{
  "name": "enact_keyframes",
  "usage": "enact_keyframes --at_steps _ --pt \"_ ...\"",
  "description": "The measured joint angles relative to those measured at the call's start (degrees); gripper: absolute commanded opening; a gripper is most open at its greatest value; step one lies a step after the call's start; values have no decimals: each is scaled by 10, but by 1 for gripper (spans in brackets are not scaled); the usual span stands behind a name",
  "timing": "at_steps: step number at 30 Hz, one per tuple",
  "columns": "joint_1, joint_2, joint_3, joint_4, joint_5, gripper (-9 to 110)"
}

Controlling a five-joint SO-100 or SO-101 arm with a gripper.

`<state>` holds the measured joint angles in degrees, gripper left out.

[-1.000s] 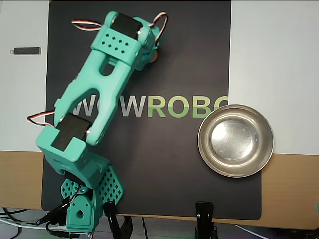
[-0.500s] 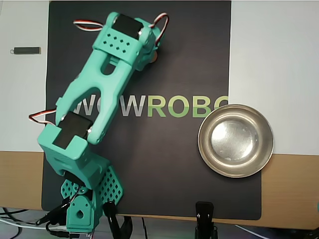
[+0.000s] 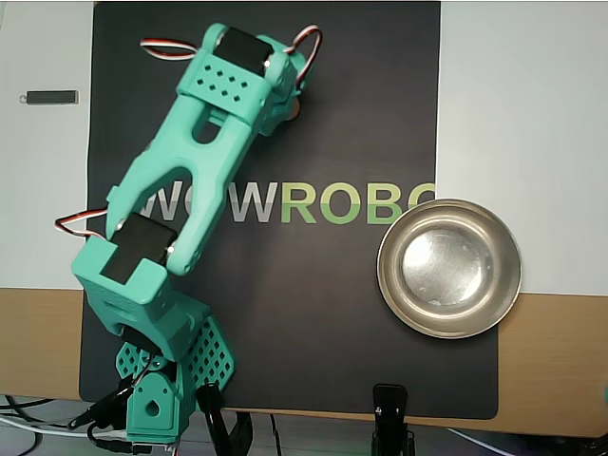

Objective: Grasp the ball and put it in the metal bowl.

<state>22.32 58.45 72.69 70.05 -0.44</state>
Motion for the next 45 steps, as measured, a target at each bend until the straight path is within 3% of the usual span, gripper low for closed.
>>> enact_keyframes --at_steps 15,21,45 --pt "0 0 0 0 0 40" --pt "0 0 -1 0 0 25" --pt "1 9 -1 -1 0 25"
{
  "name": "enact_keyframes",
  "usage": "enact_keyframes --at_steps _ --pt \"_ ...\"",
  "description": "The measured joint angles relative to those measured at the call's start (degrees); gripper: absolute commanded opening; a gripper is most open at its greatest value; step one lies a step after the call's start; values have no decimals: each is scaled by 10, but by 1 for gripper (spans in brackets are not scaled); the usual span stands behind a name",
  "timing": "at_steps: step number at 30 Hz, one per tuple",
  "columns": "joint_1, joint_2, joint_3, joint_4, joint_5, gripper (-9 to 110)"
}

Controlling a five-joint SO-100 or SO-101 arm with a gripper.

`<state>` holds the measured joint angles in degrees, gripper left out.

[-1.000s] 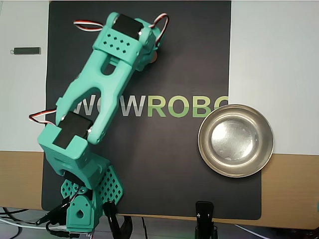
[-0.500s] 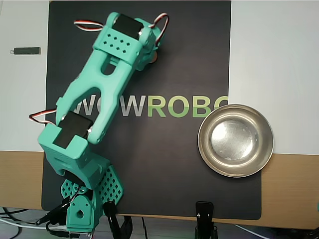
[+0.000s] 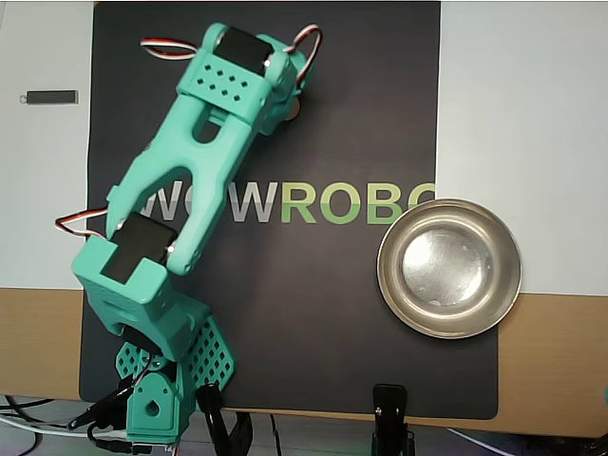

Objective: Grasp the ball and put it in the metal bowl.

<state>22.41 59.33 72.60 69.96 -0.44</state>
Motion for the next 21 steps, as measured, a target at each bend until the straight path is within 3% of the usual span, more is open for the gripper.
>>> enact_keyframes --at_steps 21 --pt "-1 17 4 0 0 25"
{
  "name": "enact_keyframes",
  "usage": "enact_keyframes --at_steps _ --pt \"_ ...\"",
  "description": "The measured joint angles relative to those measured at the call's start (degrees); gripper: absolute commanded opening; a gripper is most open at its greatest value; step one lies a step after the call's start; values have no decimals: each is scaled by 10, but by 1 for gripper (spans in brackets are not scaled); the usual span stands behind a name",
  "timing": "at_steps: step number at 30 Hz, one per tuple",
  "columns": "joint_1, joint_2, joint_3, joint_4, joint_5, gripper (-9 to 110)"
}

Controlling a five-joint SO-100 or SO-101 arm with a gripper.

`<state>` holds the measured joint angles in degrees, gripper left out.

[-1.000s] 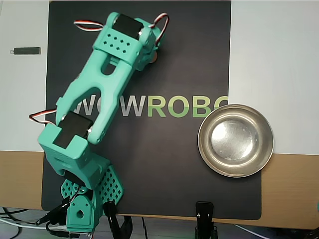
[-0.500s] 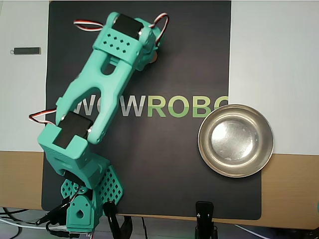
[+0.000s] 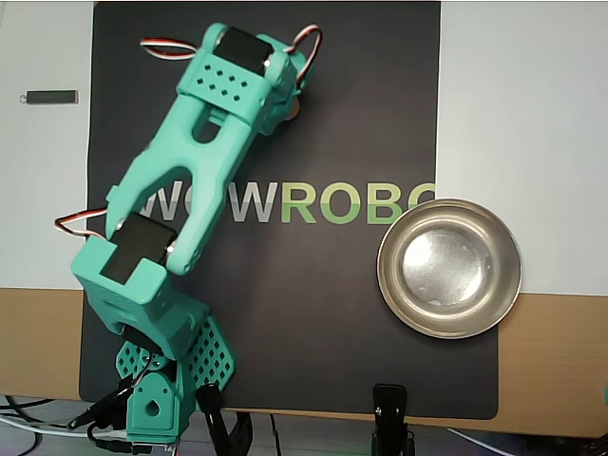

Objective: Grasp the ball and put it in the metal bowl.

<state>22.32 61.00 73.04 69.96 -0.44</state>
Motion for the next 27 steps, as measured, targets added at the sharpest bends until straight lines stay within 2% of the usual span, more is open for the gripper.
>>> enact_keyframes --at_steps 27 --pt "-1 38 1 -2 0 25"
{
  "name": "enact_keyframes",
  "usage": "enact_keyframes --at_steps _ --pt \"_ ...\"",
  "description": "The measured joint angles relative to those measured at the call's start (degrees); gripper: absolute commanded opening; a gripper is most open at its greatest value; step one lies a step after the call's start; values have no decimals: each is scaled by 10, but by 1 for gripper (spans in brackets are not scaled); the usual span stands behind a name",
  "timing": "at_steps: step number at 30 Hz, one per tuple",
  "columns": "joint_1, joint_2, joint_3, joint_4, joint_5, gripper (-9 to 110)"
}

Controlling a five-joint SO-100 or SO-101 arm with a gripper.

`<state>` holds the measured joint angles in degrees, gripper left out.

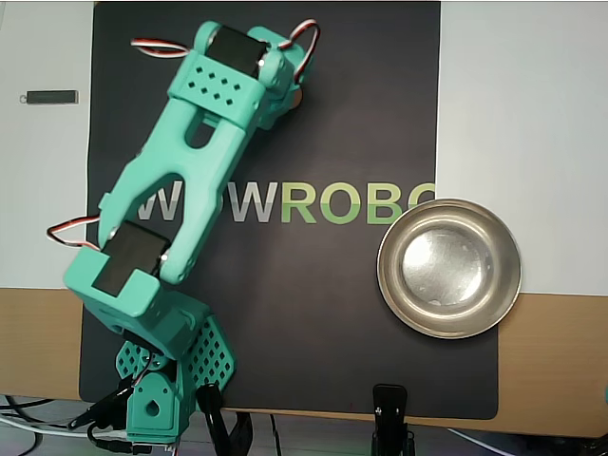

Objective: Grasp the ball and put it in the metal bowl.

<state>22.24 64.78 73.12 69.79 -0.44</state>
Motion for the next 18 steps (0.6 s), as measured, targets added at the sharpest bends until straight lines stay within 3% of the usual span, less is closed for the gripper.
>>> enact_keyframes --at_steps 18 --pt "2 114 1 66 0 25"
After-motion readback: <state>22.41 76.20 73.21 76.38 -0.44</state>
